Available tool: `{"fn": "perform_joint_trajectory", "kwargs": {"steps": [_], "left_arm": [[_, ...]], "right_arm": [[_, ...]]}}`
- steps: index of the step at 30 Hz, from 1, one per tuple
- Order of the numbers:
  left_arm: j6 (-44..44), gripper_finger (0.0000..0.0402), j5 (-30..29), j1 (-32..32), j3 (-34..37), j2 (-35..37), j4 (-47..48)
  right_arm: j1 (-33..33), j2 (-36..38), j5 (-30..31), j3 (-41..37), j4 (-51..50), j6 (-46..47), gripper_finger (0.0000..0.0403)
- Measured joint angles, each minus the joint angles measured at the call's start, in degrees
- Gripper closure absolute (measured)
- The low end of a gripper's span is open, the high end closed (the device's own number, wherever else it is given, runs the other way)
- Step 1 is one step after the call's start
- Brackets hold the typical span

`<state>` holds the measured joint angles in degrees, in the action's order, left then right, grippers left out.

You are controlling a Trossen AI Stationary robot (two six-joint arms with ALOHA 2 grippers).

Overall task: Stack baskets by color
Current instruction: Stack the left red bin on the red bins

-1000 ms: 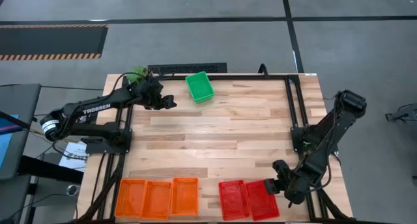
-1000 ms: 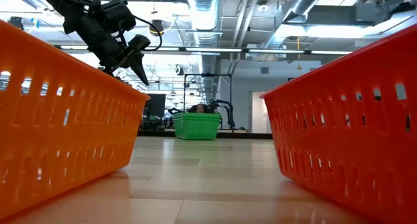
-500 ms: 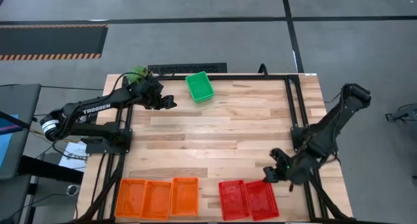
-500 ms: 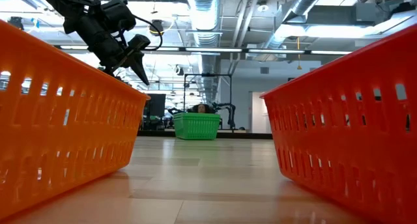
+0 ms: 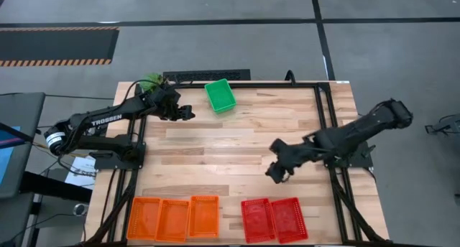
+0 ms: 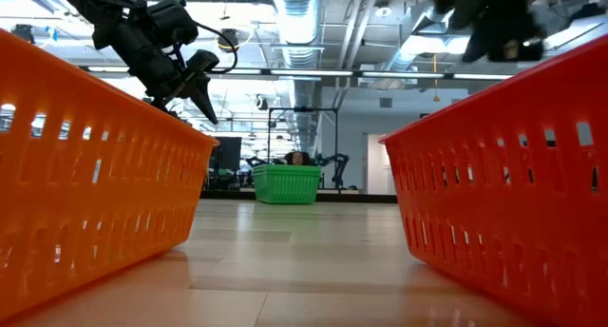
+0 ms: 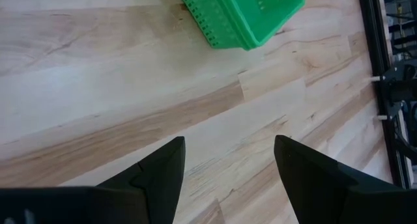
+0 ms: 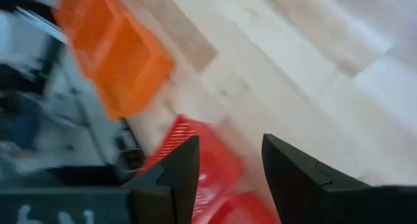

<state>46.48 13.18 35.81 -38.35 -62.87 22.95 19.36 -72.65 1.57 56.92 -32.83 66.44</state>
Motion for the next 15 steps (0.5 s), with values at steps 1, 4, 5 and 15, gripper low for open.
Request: {"fn": "perform_joint_trajectory", "kwargs": {"steps": [1, 4, 5, 15], "left_arm": [[0.0, 0.0178, 0.07, 0.0, 0.01, 0.0, 0.01], [0.0, 0.0178, 0.1, 0.0, 0.02, 0.0, 0.01], [0.0, 0.0178, 0.1, 0.0, 0.02, 0.0, 0.01], [-0.43, 0.0178, 0.44, 0.0, 0.02, 0.0, 0.42]], "right_arm": [[-1.08, -1.19, -1.01, 0.45, -0.46, -2.74, 0.0218], [-3.37, -4.92, -3.7, 2.3, 0.17, -11.37, 0.0218], [-3.68, -6.02, -4.62, 2.63, -0.07, -14.11, 0.0218], [-1.37, -17.71, -9.54, 7.86, -0.1, -30.3, 0.0218]]}}
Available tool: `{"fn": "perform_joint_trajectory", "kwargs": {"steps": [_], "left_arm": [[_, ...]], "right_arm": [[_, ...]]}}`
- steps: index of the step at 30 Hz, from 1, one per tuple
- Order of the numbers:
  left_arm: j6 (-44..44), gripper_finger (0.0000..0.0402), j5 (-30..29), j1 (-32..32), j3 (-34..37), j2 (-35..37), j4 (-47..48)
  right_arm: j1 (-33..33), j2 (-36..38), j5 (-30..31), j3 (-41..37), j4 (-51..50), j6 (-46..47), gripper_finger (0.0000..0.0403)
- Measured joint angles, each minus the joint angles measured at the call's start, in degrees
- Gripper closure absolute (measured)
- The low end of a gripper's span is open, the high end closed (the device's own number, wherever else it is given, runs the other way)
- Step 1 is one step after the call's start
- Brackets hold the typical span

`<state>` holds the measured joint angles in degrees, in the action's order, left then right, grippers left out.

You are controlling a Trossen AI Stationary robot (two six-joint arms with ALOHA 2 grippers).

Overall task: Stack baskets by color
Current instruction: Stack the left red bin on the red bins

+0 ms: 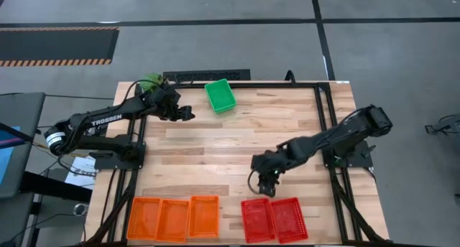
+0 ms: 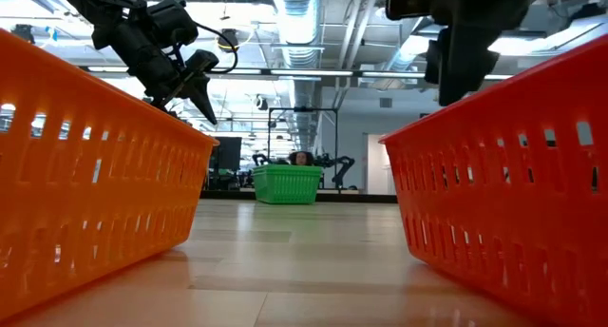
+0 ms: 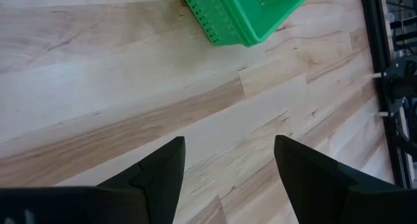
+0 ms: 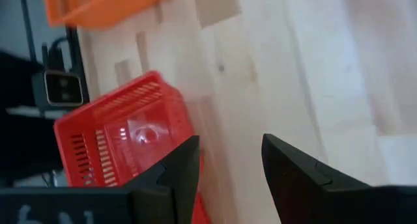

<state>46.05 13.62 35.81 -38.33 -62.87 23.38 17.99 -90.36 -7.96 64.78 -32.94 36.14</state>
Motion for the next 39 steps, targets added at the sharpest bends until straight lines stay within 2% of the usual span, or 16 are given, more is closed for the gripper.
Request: {"fn": "perform_joint_trajectory", "kwargs": {"steps": [4, 12, 24, 26, 29, 36, 39], "left_arm": [[-0.47, 0.0178, 0.12, 0.0, -0.01, 0.0, 0.02], [-1.55, 0.0178, 0.7, 0.0, 0.0, 0.0, 0.24], [-2.86, 0.0178, 1.6, 0.0, 0.0, 0.0, 0.7], [-2.96, 0.0178, 1.6, 0.0, 0.0, 0.0, 0.68], [-3.1, 0.0178, 1.6, 0.0, 0.0, 0.0, 0.68], [-3.42, 0.0178, 1.31, 0.0, 0.0, 0.0, 0.71], [-3.42, 0.0178, 1.23, 0.0, 0.0, 0.0, 0.7]], "right_arm": [[2.18, -4.2, -0.2, 2.71, 0.1, -2.58, 0.021], [4.34, -11.01, -1.23, 7.23, -0.37, -3.22, 0.0157], [6.76, -18.55, -1.18, 7.69, -2.61, -2.73, 0.0162], [6.72, -18.85, -0.92, 7.69, -2.65, -2.76, 0.0175], [6.74, -18.83, -0.78, 7.69, -2.88, -2.76, 0.0216], [5.39, -18.83, -1.0, 7.69, -2.67, -5.2, 0.0379], [4.22, -18.44, -0.92, 7.69, -2.03, -6.47, 0.0389]]}}
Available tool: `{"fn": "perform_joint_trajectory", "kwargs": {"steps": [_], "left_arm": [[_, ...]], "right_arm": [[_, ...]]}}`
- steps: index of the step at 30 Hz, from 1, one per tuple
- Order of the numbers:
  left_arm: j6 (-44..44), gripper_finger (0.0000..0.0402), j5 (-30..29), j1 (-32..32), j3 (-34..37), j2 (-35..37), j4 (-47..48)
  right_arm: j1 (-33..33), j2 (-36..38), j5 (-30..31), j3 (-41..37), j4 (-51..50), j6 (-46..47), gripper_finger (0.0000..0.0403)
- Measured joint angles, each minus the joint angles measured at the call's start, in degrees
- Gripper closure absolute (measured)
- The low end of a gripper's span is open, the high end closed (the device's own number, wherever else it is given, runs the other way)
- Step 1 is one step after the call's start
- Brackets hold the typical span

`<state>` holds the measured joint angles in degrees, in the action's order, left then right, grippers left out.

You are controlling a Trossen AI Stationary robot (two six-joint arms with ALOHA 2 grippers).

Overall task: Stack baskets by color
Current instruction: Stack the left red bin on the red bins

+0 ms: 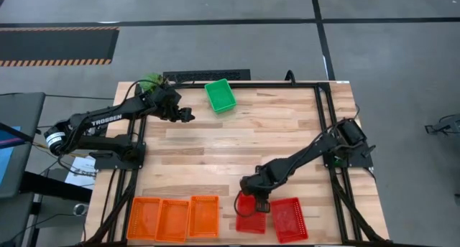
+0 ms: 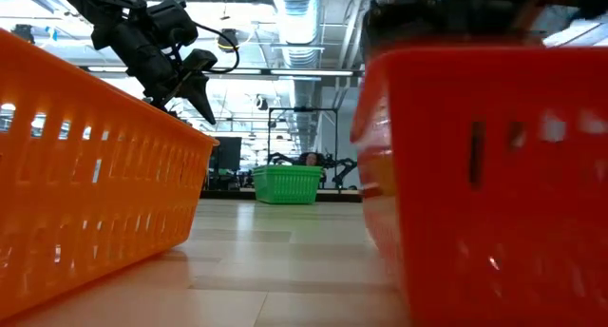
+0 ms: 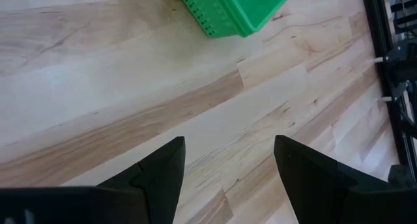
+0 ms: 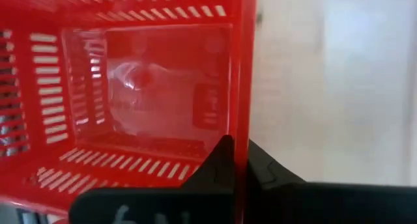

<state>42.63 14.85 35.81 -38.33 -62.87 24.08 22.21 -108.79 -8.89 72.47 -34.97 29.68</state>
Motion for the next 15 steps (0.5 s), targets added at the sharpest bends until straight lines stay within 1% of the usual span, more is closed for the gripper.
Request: {"fn": "perform_joint_trajectory", "kwargs": {"steps": [3, 7, 11, 15], "left_arm": [[0.0, 0.0178, 0.0, 0.0, 0.0, 0.0, -0.01], [0.0, 0.0178, -0.02, 0.0, 0.0, 0.0, 0.0], [0.04, 0.0178, -0.11, 0.0, 0.0, 0.0, -0.02], [0.07, 0.0178, -0.15, 0.0, 0.0, 0.0, -0.25]], "right_arm": [[-2.27, 1.92, -0.02, 0.0, 0.02, -1.65, 0.0395], [-6.47, 7.27, -0.02, 0.0, -0.62, -4.35, 0.0396], [-9.98, 16.21, 0.09, 0.0, -5.53, -4.58, 0.0397], [-10.69, 26.41, 1.47, 0.0, -10.48, -2.97, 0.0399]]}}
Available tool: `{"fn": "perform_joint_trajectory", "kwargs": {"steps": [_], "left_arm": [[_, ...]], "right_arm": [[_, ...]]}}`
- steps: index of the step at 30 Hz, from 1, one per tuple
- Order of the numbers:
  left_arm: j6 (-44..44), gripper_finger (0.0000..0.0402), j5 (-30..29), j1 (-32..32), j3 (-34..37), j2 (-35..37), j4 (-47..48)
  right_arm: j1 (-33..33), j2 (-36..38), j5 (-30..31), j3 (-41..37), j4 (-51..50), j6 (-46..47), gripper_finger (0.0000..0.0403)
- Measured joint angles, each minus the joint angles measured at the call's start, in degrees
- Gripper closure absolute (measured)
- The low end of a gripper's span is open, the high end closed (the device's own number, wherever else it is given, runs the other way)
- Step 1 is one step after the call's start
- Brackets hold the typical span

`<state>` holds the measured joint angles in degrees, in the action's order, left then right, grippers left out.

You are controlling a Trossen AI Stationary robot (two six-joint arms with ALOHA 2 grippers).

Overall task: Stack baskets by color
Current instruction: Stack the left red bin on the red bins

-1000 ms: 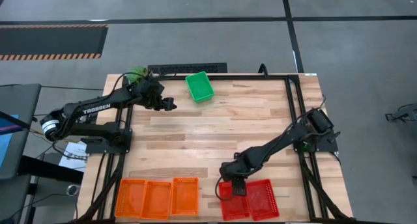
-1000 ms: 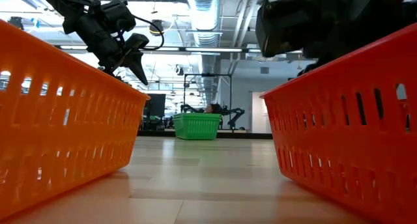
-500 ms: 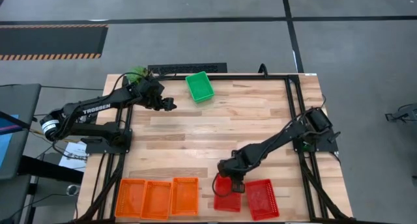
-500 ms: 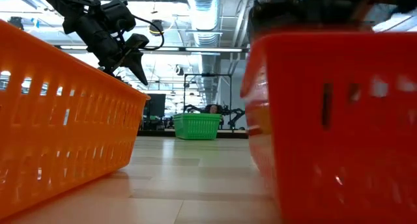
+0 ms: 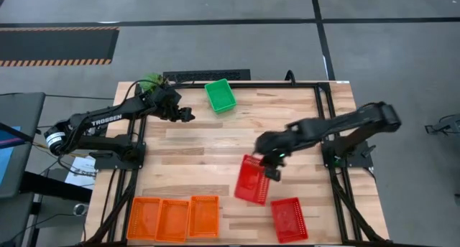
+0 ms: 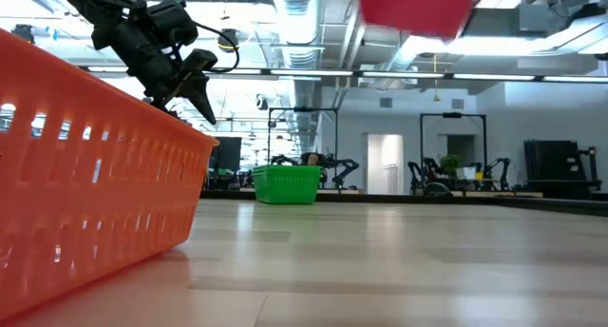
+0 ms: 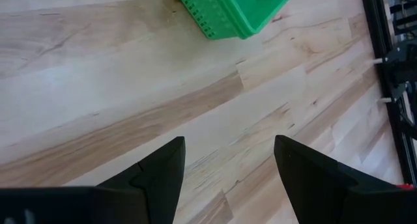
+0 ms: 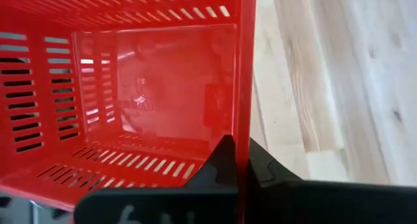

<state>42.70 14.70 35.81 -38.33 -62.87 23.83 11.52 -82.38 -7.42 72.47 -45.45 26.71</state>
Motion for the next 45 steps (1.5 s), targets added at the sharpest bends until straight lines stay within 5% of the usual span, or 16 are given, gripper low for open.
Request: {"fn": "perform_joint_trajectory", "kwargs": {"steps": [7, 15, 24, 45], "left_arm": [[1.0, 0.0178, -1.6, 0.0, 0.0, 0.0, -0.33], [3.44, 0.0178, -2.03, 0.0, 0.0, 0.0, -0.36], [5.03, 0.0178, -3.98, 0.0, 0.0, 0.0, -0.38], [4.73, 0.0178, -4.55, -0.02, 0.0, 0.0, -0.24]], "right_arm": [[4.23, 10.87, 0.04, 0.0, -11.73, 8.63, 0.0399], [17.54, 9.52, -1.38, -0.04, -23.88, 10.16, 0.0399], [25.35, 3.05, 2.42, -0.04, -23.69, 6.42, 0.0398], [26.44, -6.86, 3.15, -0.26, -11.28, 2.04, 0.0398]]}}
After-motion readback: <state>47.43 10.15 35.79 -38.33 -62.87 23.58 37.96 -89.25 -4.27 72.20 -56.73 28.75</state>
